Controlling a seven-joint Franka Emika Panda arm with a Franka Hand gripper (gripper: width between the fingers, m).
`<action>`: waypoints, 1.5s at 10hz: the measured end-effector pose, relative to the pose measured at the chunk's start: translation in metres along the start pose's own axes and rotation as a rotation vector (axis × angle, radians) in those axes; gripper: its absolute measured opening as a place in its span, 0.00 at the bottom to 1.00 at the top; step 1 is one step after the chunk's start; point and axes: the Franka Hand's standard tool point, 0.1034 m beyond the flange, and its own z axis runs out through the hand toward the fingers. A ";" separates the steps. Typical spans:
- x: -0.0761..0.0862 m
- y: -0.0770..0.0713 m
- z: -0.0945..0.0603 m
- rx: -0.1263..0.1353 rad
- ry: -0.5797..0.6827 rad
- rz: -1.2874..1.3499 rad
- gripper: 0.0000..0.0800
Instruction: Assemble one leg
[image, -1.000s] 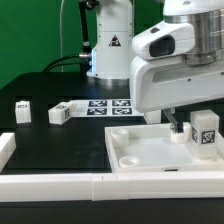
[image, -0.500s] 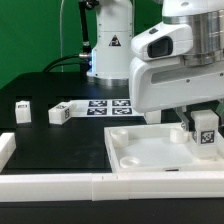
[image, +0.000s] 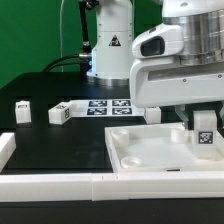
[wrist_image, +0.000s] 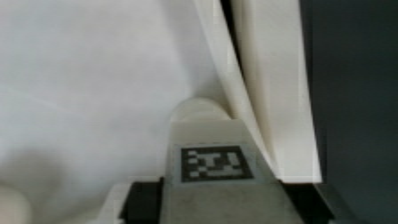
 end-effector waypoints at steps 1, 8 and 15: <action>0.000 -0.002 0.000 0.001 0.005 0.122 0.37; -0.006 -0.012 0.003 0.008 0.008 0.898 0.37; -0.003 -0.004 0.007 -0.009 0.011 0.332 0.80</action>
Offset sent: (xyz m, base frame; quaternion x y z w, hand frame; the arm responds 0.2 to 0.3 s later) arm -0.0042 -0.0019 -0.0020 -0.0604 0.0408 0.3842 0.9204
